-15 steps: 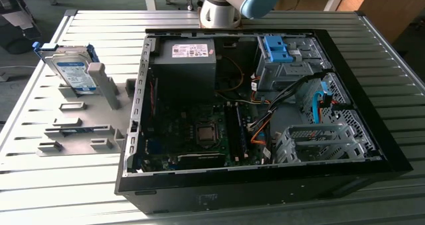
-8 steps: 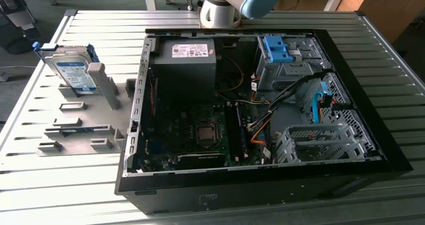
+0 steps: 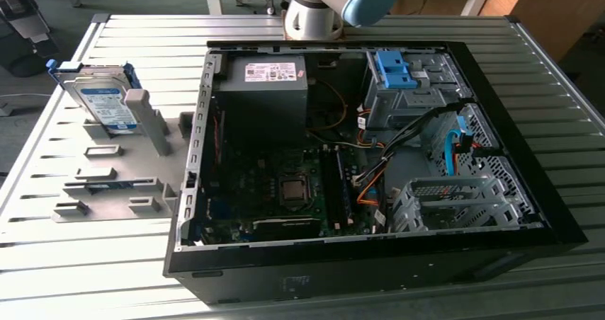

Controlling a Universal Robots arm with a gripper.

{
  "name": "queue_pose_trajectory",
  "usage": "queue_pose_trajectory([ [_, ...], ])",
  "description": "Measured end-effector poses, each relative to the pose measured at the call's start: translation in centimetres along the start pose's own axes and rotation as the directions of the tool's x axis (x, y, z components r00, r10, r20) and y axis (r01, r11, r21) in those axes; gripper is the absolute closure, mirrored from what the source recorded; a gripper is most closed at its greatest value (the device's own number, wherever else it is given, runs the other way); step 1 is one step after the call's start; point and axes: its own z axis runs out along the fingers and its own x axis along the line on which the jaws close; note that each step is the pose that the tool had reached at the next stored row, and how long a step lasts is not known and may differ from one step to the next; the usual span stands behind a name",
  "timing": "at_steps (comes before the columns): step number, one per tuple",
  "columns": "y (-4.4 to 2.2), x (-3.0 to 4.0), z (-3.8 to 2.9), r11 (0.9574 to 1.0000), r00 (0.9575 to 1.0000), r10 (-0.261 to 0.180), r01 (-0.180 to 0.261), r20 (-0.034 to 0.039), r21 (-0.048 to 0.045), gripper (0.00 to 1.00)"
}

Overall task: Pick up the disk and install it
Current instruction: 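Pick up the disk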

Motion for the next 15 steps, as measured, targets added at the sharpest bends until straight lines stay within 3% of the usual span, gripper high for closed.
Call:
queue_pose_trajectory([
  [4, 0.0, 0.0, 0.06, 0.9976, 0.9976, 0.069, -0.069, 0.003, 0.0015, 0.89],
  [7, 0.0, 0.0, 0.1, 0.9922, 0.9922, 0.124, -0.124, 0.0056, 0.0026, 0.89],
  [11, -0.01, 0.0, 0.17, 0.9808, 0.9807, 0.195, -0.195, 0.009, 0.0037, 0.89],
  [15, -0.01, 0.0, 0.22, 0.9647, 0.9646, 0.263, -0.263, 0.0124, 0.0047, 0.89],
])
